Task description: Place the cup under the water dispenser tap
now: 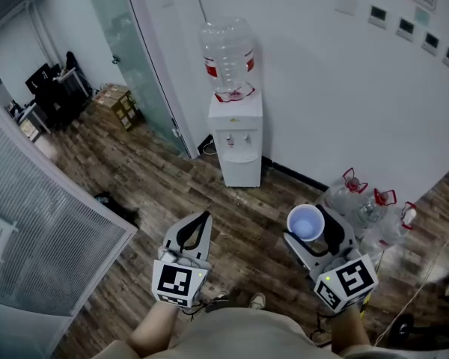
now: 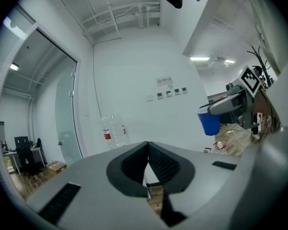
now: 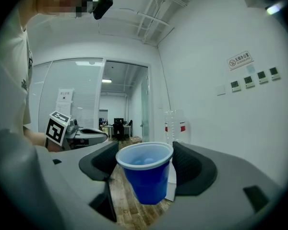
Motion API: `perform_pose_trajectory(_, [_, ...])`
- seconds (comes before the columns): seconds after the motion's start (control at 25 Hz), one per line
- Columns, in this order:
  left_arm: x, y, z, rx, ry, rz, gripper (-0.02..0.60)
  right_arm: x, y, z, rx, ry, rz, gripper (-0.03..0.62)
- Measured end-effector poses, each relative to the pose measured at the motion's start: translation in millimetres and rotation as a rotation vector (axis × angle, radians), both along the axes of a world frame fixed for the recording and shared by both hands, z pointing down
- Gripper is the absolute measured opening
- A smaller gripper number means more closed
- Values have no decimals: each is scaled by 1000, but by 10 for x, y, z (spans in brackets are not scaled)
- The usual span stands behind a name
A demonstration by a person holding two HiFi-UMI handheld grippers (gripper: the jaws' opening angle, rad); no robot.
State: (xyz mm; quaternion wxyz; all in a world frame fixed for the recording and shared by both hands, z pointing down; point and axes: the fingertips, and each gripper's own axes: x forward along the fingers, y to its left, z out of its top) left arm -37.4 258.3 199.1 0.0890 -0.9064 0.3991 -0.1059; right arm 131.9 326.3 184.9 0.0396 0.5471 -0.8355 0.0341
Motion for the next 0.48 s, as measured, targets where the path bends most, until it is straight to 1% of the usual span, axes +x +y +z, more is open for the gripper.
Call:
perform_pose_trajectory(0.2, [99,32,-28,13,17,-13,6,64,13,72,-13,-13,-15,359])
perform_pose_trajectory(0.32, [66,12,-30,17,9,-29,6,64,-37,82,-11,-25,-24,357])
perform_pose_trajectory(0.48, [-34,-70,76,2,-14,-75,6,3,-123,146,-18,-54,-49,357])
